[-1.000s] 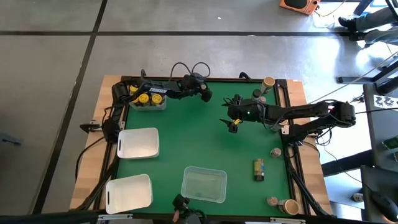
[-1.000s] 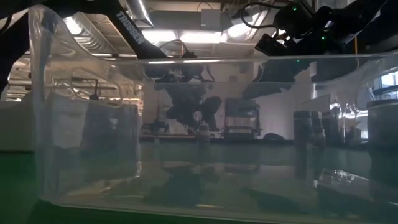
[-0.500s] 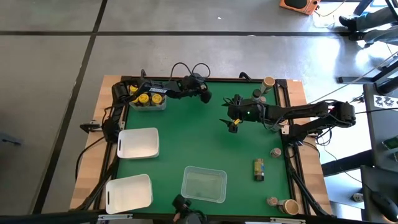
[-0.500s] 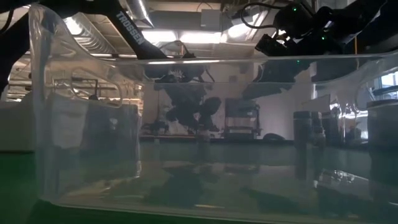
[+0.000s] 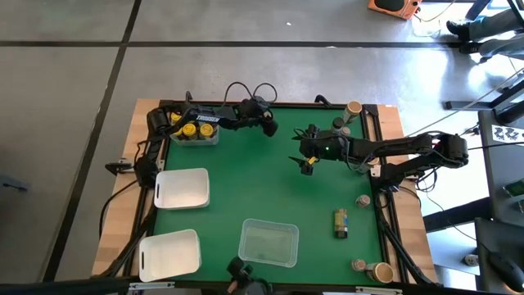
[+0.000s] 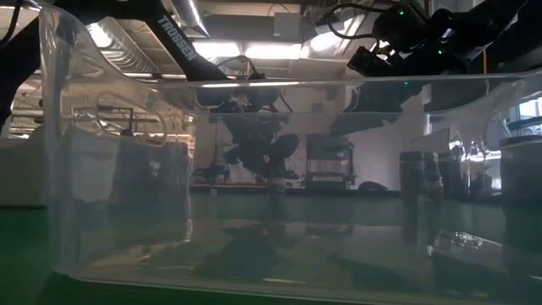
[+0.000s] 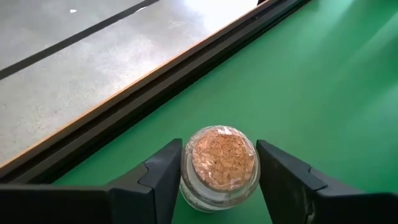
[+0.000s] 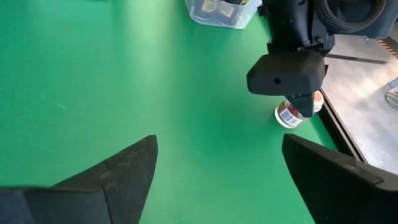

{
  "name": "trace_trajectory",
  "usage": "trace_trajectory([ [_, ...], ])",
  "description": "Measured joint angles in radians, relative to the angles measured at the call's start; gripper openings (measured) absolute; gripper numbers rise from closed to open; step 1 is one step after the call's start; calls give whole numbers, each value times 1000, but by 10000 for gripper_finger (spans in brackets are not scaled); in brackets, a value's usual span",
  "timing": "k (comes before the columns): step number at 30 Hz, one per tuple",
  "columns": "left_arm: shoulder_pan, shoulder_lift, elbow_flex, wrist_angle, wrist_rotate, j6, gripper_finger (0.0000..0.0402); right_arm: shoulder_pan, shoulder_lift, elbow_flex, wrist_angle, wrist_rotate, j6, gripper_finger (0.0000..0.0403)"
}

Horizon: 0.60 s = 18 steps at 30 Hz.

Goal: Sort spices by type
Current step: Put the brown spice bottle into the top white bin

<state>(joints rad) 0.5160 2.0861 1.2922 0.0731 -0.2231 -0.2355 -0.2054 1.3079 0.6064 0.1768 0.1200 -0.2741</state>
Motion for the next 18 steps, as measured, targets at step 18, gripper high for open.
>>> trace_trajectory([
  [18, -145, -212, -2, -99, -19, 29, 180, 0, 0, 0, 0, -1, -1, 342],
])
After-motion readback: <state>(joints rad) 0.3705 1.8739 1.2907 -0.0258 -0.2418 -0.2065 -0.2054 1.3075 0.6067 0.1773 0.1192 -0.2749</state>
